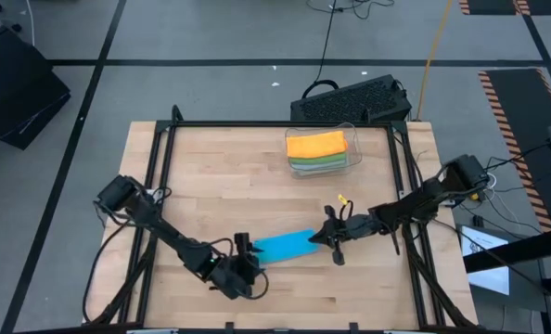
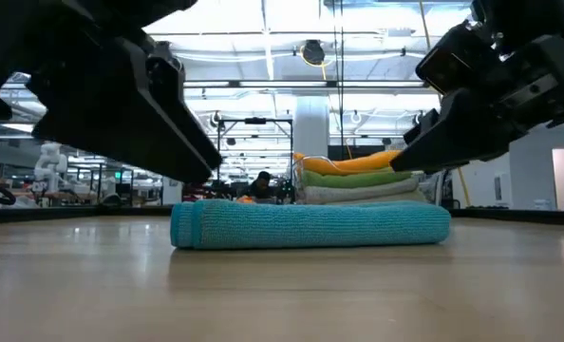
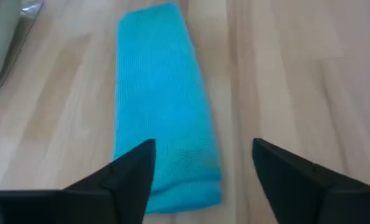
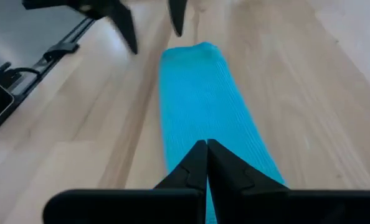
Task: Fold microfiber towels
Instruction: Put the folded blue microfiber towel into the transparent bin
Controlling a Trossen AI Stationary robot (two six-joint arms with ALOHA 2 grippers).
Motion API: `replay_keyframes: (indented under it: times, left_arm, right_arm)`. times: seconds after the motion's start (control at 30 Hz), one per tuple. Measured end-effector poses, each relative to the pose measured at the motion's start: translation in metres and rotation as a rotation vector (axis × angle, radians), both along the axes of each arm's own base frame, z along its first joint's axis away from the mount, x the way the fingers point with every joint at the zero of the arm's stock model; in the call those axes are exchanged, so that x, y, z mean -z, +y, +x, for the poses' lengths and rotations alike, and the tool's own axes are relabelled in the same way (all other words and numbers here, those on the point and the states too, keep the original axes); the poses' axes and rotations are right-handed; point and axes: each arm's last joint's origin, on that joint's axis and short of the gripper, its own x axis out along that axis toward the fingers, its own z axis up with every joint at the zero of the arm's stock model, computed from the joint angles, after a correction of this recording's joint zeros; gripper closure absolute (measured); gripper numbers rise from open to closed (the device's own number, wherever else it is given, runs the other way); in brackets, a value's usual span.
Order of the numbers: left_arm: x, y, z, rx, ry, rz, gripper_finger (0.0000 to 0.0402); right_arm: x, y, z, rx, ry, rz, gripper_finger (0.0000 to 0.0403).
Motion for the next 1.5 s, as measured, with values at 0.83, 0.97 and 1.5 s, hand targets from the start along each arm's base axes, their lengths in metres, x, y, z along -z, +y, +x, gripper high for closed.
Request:
replay_keyframes:
  times: [0.83, 0.97, 1.5]
  left_arm:
    - [0.042, 0.034, 0.027, -0.049, 0.144, -0.042, 0.0252]
    - [0.043, 0.037, 0.026, -0.050, 0.165, -0.039, 0.0312]
    - [0.046, 0.038, 0.025, -0.036, 0.184, -0.004, 0.0365]
  right_arm:
    - [-0.006, 0.044, 0.002, -0.043, 0.025, -0.228, 0.0298]
    - [0.005, 0.050, 0.011, -0.087, 0.126, -0.345, 0.0245]
    - [0.042, 0.033, 0.022, -0.117, 0.134, -0.542, 0.0229]
